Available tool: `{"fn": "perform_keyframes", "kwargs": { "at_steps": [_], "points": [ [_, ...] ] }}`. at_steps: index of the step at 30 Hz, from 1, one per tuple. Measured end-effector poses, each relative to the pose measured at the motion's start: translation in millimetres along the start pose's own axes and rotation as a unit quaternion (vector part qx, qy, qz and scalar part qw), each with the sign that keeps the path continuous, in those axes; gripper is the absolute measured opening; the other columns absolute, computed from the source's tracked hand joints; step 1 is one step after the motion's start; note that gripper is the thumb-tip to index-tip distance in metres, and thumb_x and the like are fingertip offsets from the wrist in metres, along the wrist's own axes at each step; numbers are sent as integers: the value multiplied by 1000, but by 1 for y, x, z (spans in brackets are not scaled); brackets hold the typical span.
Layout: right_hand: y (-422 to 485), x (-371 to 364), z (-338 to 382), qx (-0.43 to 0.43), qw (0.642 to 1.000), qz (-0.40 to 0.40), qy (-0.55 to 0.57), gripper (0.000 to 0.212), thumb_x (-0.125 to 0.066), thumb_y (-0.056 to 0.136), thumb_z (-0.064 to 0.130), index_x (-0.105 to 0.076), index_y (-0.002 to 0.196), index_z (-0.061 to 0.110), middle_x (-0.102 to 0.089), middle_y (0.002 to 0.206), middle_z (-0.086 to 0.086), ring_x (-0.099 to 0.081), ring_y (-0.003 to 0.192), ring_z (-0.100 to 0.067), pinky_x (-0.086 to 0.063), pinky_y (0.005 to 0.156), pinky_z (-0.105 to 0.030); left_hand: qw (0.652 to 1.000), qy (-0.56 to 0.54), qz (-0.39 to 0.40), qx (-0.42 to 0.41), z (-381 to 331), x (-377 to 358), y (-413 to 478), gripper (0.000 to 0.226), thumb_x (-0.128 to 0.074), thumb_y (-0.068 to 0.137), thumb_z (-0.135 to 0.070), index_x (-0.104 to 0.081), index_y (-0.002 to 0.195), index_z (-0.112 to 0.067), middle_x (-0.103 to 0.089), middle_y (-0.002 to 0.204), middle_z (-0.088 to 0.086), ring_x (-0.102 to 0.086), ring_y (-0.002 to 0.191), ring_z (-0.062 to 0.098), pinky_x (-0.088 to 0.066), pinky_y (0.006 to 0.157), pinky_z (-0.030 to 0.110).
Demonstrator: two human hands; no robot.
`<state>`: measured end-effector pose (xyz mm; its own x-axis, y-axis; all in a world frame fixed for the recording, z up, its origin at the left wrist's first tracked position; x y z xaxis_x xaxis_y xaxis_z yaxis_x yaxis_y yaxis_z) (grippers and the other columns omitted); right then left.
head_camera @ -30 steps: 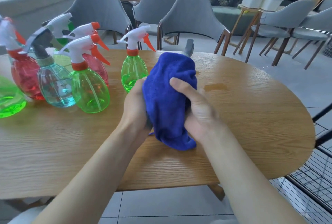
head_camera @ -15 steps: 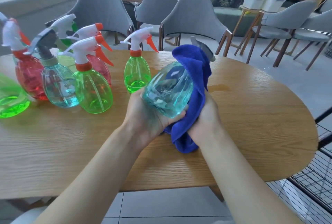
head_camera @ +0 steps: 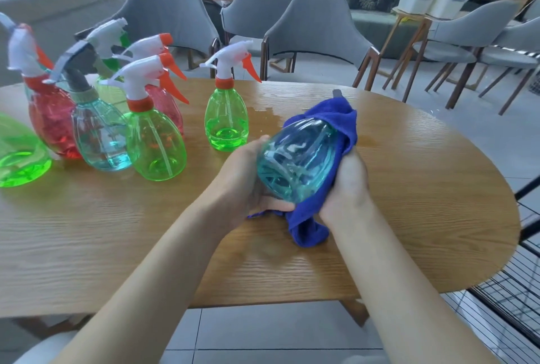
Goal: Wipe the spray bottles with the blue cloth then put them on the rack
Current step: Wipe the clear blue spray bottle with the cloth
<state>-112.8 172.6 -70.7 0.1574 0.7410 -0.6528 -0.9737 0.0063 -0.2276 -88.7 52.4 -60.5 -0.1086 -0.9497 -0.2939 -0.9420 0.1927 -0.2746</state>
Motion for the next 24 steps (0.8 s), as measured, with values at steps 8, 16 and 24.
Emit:
{"fn": "perform_keyframes", "kwargs": {
  "at_steps": [8, 16, 24],
  "points": [
    [-3, 3, 34, 93, 991, -65, -71, 27, -62, 107, 36, -73, 101, 13, -78, 77, -3, -76, 66, -22, -60, 55, -33, 952, 259, -31, -157, -31, -5, -11, 53, -55, 97, -73, -58, 138, -39, -73, 123, -14, -74, 106, 6, -63, 91, 36],
    [-2, -14, 17, 63, 997, 34, -38, 25, -59, 104, 10, -72, 125, 7, -73, 122, -28, -69, 116, -50, -52, 103, -68, 982, 97, -96, -131, -23, 16, -9, 56, -79, 79, -64, -76, 119, -25, -81, 107, 2, -80, 96, 23, -66, 85, 50],
    [7, 1, -1, 31, 999, -6, 9, 54, -68, 97, 55, -72, 133, 15, -74, 129, -12, -68, 124, -39, -44, 115, -64, 982, 12, -131, -136, -30, 23, -9, 38, -74, 91, -59, -74, 111, -26, -80, 90, -18, -81, 89, 16, -67, 72, 47]
  ]
}}
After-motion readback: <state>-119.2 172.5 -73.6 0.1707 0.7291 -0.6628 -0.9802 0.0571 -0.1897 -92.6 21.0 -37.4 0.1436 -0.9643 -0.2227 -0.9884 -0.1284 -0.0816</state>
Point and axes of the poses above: each hand's wrist, its own y-axis towards the middle knuckle, its own x-axis out of the back of the hand, z = x × y, the point moved 10 cm from there along y, towards the middle knuckle
